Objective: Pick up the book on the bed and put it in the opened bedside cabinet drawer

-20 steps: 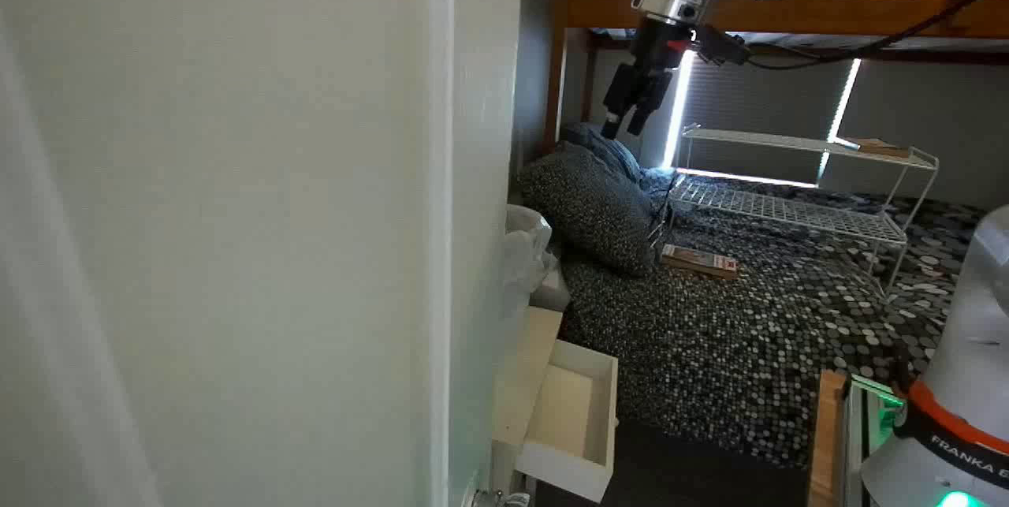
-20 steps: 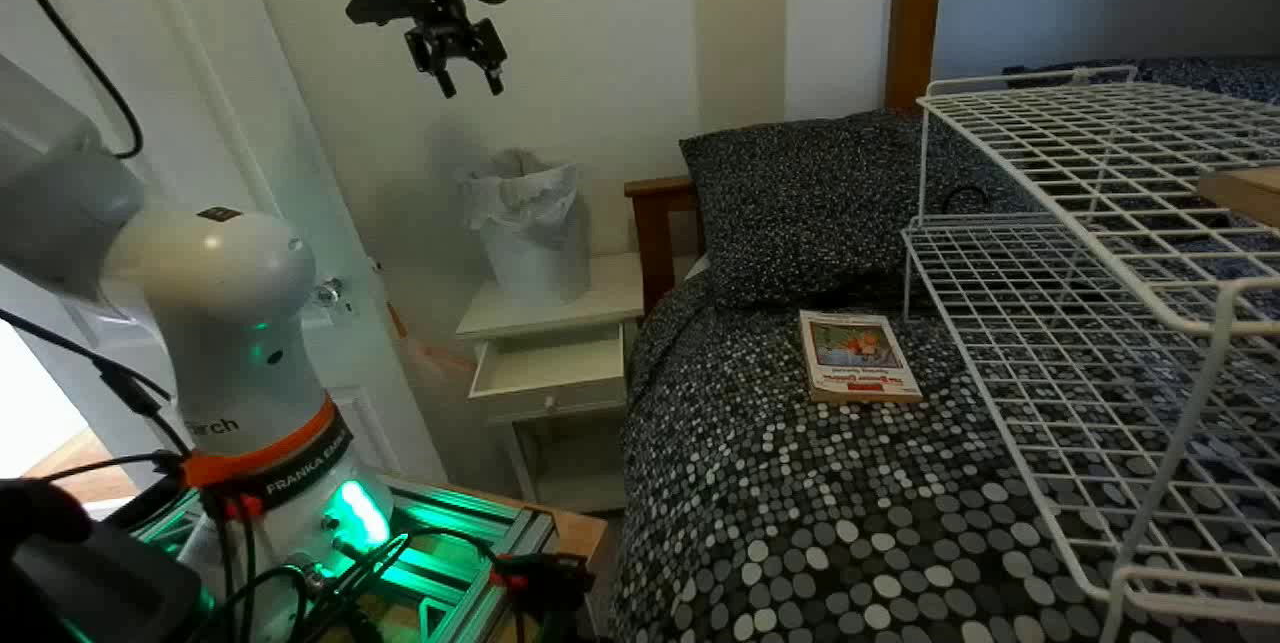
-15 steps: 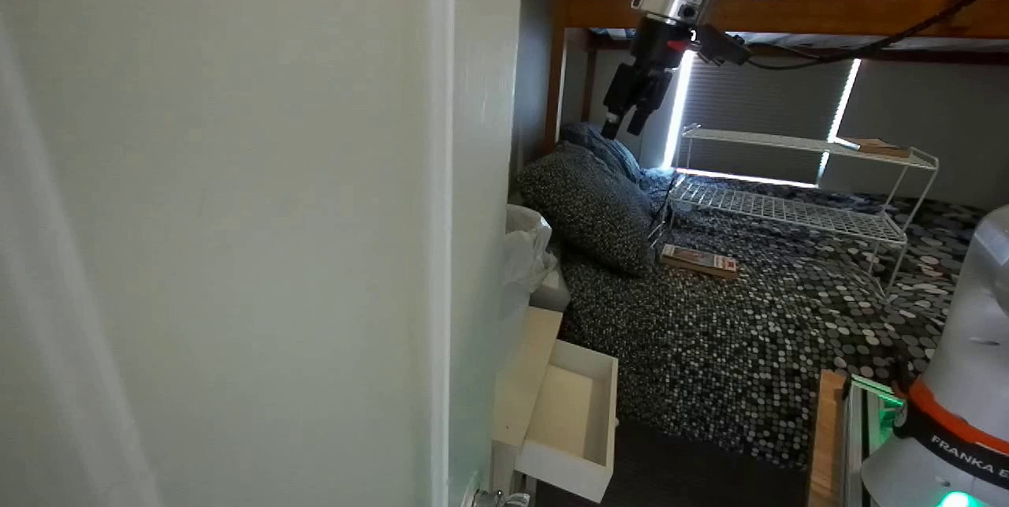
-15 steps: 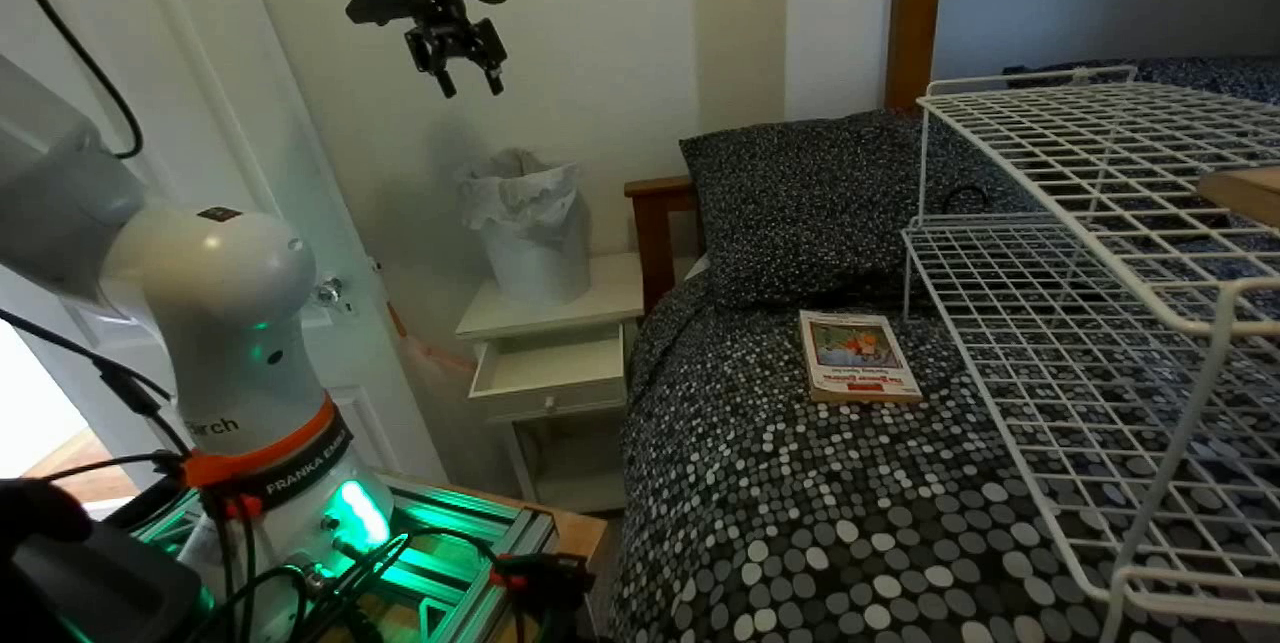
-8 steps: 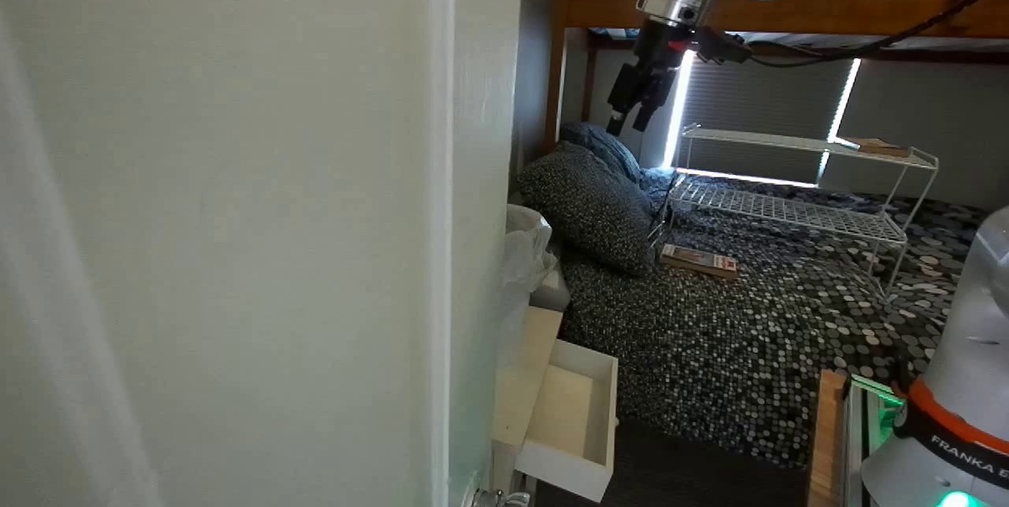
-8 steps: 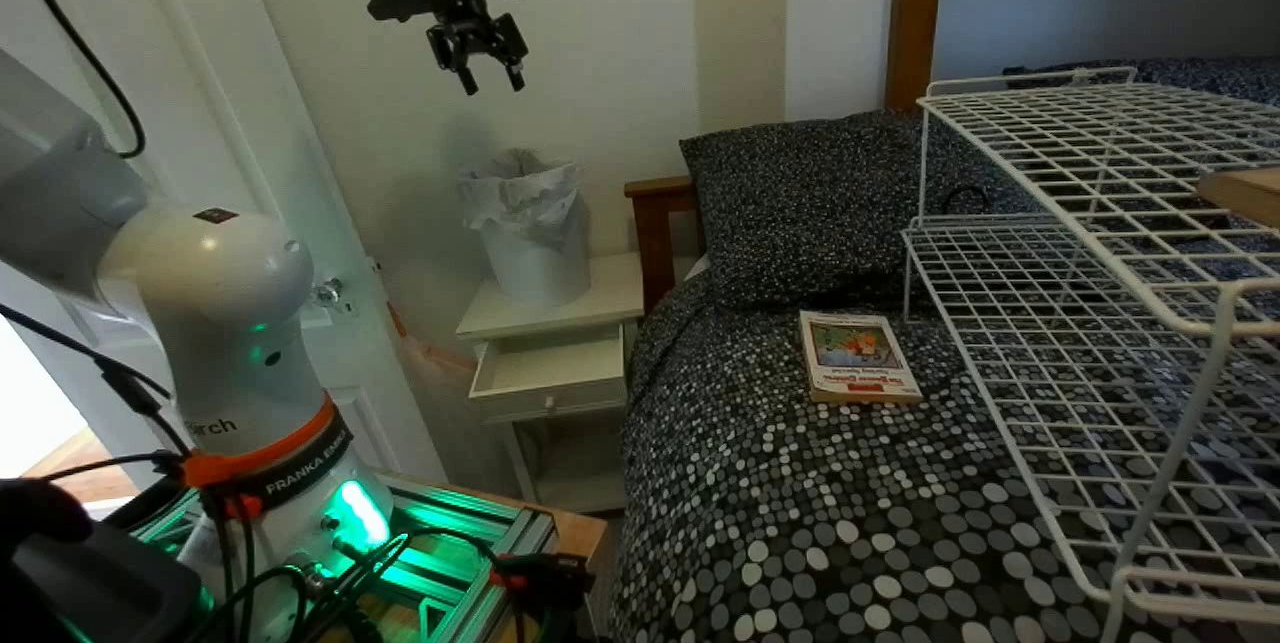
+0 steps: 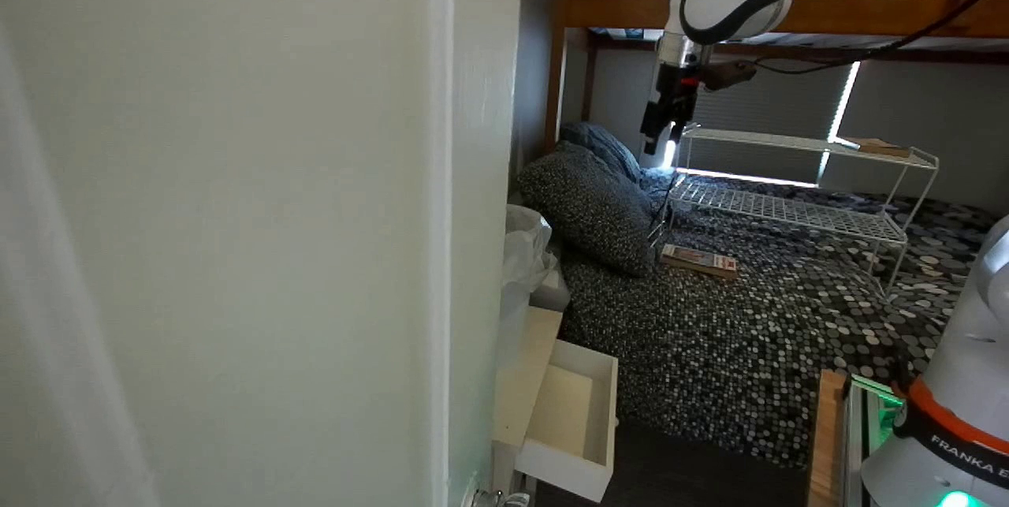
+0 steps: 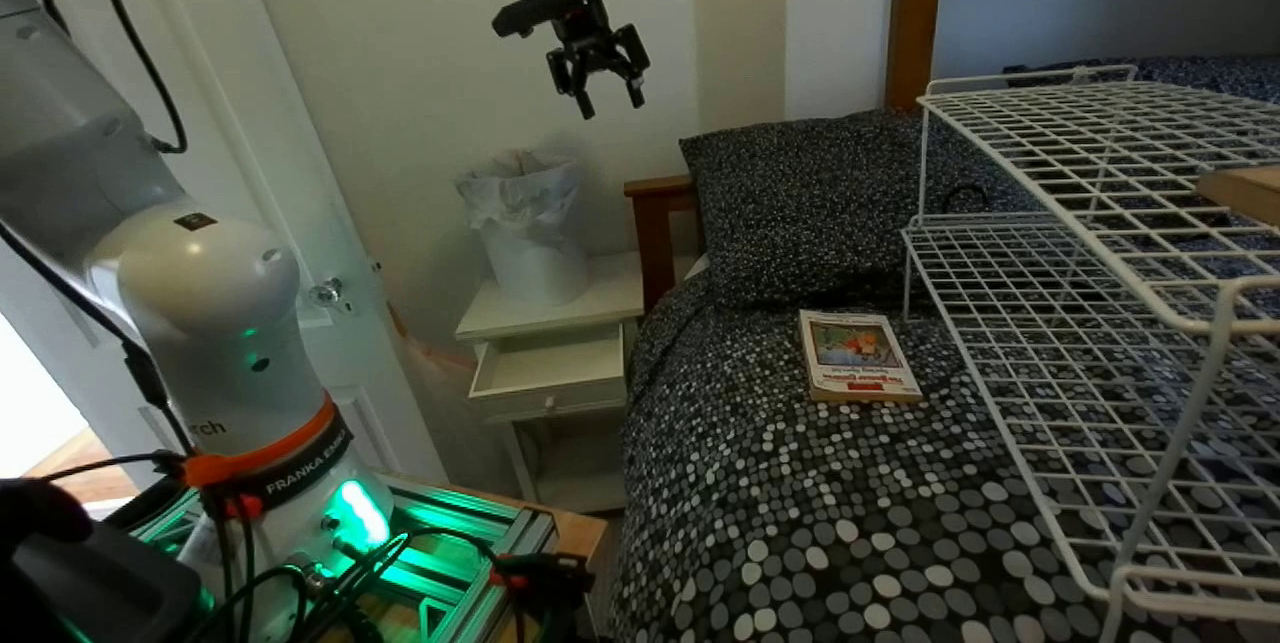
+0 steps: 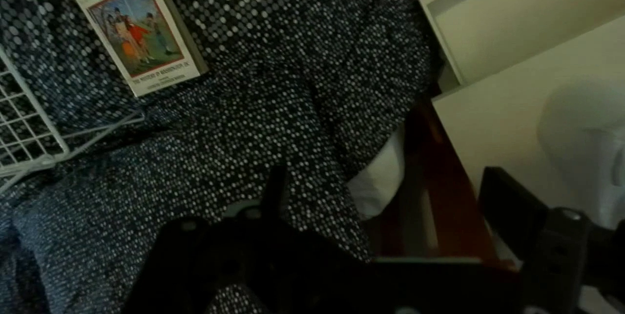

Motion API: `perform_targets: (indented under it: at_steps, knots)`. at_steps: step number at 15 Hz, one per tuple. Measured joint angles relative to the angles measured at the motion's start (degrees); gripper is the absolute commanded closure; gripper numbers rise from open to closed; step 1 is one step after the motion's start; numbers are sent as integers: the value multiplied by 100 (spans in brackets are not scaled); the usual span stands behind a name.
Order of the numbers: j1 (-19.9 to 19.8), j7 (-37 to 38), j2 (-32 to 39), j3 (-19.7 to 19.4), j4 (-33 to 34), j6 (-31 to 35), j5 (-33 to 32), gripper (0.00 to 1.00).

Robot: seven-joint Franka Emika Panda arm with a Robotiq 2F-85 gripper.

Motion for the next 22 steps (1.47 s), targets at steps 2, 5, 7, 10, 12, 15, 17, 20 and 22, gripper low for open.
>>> perform_targets:
  at_steps: [2, 5, 7, 10, 12, 15, 17, 20, 22]
  knots:
    - [-139, -15, 432, -110, 122, 273, -386, 0]
    - [-358, 42, 1146, -298, 394, 754, -938, 0]
    - [-488, 184, 1609, -444, 637, 1014, -1201, 0]
    - [-621, 411, 2240, -648, 1098, 1116, -1229, 0]
    - [-643, 462, 2446, -684, 1279, 1116, -1229, 0]
    - [-636, 496, 2484, -677, 1344, 1116, -1229, 0]
    - [-635, 501, 2484, -678, 1346, 1116, -1228, 0]
    - [-616, 653, 2596, -703, 1316, 1122, -1499, 0]
    - [-602, 947, 2874, -761, 1269, 1132, -1895, 0]
